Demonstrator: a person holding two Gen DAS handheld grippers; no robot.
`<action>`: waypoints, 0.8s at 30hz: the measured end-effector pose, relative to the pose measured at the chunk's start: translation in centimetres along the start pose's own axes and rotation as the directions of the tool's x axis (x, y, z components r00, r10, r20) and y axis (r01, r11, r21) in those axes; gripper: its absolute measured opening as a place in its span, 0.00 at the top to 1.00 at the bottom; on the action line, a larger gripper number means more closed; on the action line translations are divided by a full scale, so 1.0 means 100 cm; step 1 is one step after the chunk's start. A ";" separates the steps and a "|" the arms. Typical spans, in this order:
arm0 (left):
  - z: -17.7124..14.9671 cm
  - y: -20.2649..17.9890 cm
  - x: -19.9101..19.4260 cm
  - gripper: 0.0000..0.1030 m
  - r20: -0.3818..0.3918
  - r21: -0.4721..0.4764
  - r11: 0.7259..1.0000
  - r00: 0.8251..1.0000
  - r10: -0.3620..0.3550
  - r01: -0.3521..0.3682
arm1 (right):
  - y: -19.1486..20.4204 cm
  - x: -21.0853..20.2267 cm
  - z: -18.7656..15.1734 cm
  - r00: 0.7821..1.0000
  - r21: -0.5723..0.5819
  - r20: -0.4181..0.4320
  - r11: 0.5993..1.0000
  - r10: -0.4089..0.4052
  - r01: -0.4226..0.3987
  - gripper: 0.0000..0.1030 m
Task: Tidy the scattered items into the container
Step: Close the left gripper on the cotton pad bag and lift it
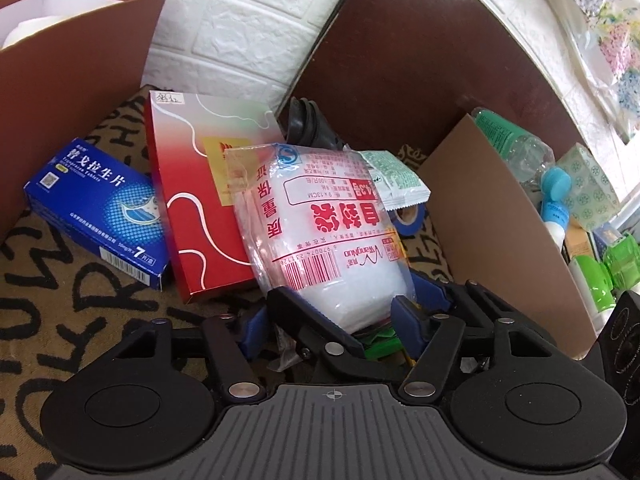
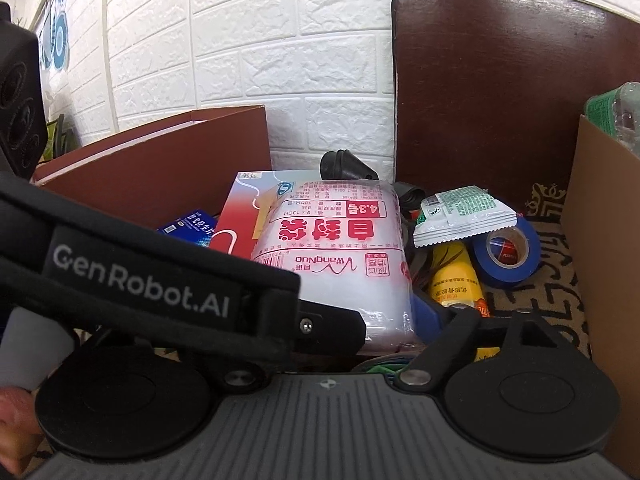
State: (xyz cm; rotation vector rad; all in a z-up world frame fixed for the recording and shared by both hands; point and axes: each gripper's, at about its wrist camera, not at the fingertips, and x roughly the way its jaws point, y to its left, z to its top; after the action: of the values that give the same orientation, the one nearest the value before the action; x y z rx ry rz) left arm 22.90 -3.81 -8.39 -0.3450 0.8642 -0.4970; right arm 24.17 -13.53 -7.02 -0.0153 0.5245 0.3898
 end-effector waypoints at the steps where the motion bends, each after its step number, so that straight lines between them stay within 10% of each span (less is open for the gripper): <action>1: -0.001 -0.001 -0.001 0.37 0.000 -0.001 1.000 1.000 0.003 -0.003 | 0.000 -0.001 0.000 1.000 -0.002 -0.003 1.000 0.004 -0.004 0.20; 24: -0.099 0.028 -0.111 0.34 -0.088 -0.095 0.994 0.995 0.042 -0.051 | 0.106 -0.076 -0.046 0.986 -0.151 -0.121 0.979 0.116 -0.134 0.25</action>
State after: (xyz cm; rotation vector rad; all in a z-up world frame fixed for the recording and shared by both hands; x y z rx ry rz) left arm 9.77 3.71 -8.68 -0.3938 0.9795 -0.4300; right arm 12.02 -6.98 -6.37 -0.1595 0.6058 0.5558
